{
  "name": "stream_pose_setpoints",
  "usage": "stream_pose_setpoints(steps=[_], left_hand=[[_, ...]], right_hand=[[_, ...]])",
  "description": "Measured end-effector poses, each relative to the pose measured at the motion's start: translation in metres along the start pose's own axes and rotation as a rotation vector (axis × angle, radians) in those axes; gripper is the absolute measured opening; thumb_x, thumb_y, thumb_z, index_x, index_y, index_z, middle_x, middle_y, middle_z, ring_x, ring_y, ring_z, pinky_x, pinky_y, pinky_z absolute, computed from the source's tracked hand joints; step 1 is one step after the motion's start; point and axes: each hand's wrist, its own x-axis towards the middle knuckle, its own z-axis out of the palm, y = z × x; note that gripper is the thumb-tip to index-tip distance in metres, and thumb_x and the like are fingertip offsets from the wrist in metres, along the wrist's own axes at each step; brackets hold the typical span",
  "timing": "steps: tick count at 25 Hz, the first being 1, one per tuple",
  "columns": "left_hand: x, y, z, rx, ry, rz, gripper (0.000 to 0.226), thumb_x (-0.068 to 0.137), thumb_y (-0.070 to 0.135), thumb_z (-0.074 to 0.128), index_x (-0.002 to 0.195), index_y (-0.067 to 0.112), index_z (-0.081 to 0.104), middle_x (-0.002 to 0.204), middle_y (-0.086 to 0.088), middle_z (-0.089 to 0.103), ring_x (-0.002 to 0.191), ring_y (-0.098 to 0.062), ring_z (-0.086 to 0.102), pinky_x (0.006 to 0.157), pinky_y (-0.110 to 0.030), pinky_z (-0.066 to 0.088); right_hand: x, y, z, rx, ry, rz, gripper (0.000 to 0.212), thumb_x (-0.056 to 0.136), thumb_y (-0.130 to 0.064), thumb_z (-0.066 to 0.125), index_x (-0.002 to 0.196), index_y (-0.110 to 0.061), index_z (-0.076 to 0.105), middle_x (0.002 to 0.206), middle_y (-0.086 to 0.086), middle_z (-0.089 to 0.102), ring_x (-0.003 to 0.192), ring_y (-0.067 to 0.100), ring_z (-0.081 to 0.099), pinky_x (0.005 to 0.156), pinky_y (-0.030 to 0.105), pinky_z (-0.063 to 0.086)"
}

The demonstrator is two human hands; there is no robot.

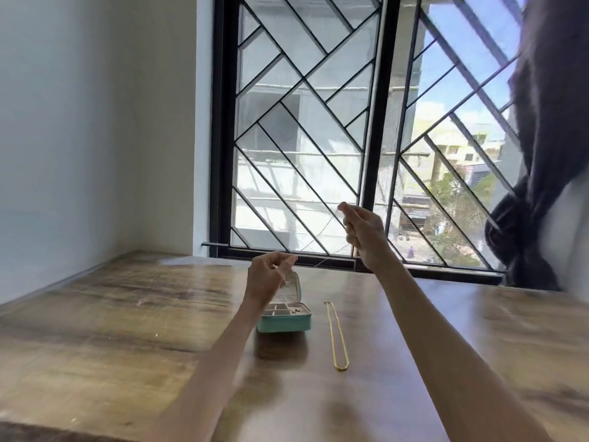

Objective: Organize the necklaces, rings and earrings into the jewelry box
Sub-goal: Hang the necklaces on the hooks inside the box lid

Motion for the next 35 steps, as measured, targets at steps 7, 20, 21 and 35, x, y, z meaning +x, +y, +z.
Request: stream_pose_setpoints(steps=[7, 20, 21, 35], left_hand=[[-0.052, 0.037, 0.045, -0.037, -0.289, -0.110, 0.015, 0.085, 0.003, 0.063, 0.098, -0.003, 0.069, 0.070, -0.006, 0.062, 0.044, -0.005, 0.056, 0.051, -0.018, 0.052], [-0.122, 0.049, 0.085, 0.018, -0.646, -0.293, 0.030, 0.085, 0.009, 0.066, 0.110, -0.008, 0.063, 0.080, -0.009, 0.067, 0.060, -0.018, 0.065, 0.062, -0.029, 0.058], [-0.119, 0.048, 0.086, 0.041, -0.649, -0.295, 0.032, 0.085, 0.008, 0.066, 0.111, -0.009, 0.061, 0.080, -0.009, 0.067, 0.061, -0.018, 0.065, 0.063, -0.029, 0.058], [-0.026, 0.000, 0.124, 0.342, -0.399, -0.349, 0.023, 0.080, 0.005, 0.070, 0.100, -0.005, 0.064, 0.087, -0.020, 0.071, 0.051, -0.021, 0.060, 0.057, -0.029, 0.055]], right_hand=[[-0.037, -0.054, -0.020, -0.208, -0.162, -0.089, 0.020, 0.088, -0.023, 0.064, 0.090, -0.003, 0.063, 0.054, -0.006, 0.042, 0.040, 0.003, 0.026, 0.038, 0.016, 0.018], [-0.095, -0.072, -0.070, -0.606, -0.422, 0.244, 0.028, 0.085, -0.024, 0.068, 0.098, 0.001, 0.067, 0.063, -0.001, 0.052, 0.042, 0.003, 0.036, 0.035, 0.012, 0.027], [-0.095, -0.066, -0.071, -0.634, -0.416, 0.238, 0.031, 0.084, -0.025, 0.069, 0.099, 0.003, 0.067, 0.063, -0.001, 0.052, 0.042, 0.004, 0.037, 0.035, 0.012, 0.028], [-0.046, 0.052, -0.102, -0.627, -0.271, 0.347, 0.017, 0.084, -0.019, 0.070, 0.071, -0.010, 0.065, 0.064, 0.005, 0.057, 0.051, 0.010, 0.053, 0.050, 0.019, 0.051]])
